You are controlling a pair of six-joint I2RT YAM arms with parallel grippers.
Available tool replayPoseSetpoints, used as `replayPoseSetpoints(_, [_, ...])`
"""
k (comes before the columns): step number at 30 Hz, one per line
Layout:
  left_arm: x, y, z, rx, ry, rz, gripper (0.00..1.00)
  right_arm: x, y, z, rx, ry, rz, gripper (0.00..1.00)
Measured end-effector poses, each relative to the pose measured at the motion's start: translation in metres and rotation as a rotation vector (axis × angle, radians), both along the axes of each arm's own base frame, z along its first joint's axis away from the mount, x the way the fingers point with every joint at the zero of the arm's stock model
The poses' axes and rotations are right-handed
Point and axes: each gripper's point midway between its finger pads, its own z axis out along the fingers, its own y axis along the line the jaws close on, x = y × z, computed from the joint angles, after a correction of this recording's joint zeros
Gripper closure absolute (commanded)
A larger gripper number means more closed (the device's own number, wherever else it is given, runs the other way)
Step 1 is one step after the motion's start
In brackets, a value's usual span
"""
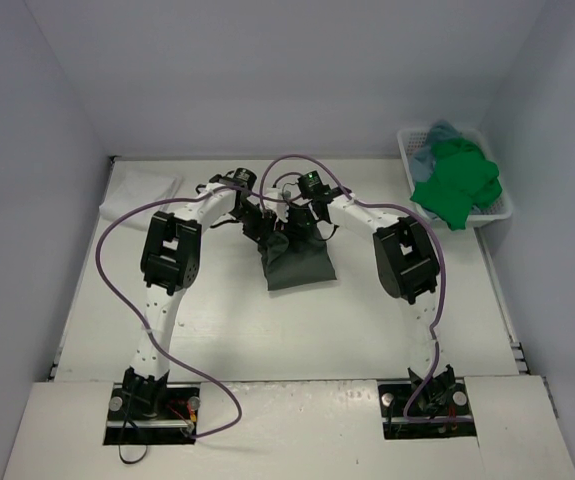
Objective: Fold and stack the t-shirts
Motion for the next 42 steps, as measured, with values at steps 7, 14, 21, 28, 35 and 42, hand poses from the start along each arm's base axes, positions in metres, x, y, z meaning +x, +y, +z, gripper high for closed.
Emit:
replayPoseSetpoints(7, [0.01, 0.016, 0.002, 0.013, -0.005, 0.038, 0.85, 0.008, 0.003, -0.001, 0.029, -0.016, -0.055, 0.68])
replayPoseSetpoints(14, [0.041, 0.072, 0.023, 0.044, -0.036, 0.171, 0.72, 0.017, 0.001, -0.001, 0.042, -0.034, -0.131, 0.68])
replayPoseSetpoints(21, [0.054, 0.107, 0.081, 0.033, -0.147, 0.251, 0.72, 0.019, -0.009, 0.003, 0.029, -0.035, -0.2, 0.68])
replayPoseSetpoints(28, [0.035, 0.092, 0.12, -0.008, -0.195, 0.225, 0.74, 0.023, -0.017, 0.033, 0.053, -0.064, -0.271, 0.67])
replayPoseSetpoints(35, [0.01, 0.071, 0.108, 0.003, -0.137, 0.181, 0.8, 0.021, -0.022, 0.09, 0.115, -0.135, -0.319, 0.7])
replayPoseSetpoints(42, [-0.018, 0.043, 0.1, 0.008, -0.097, 0.11, 0.87, 0.001, -0.034, 0.101, 0.126, -0.123, -0.333, 1.0])
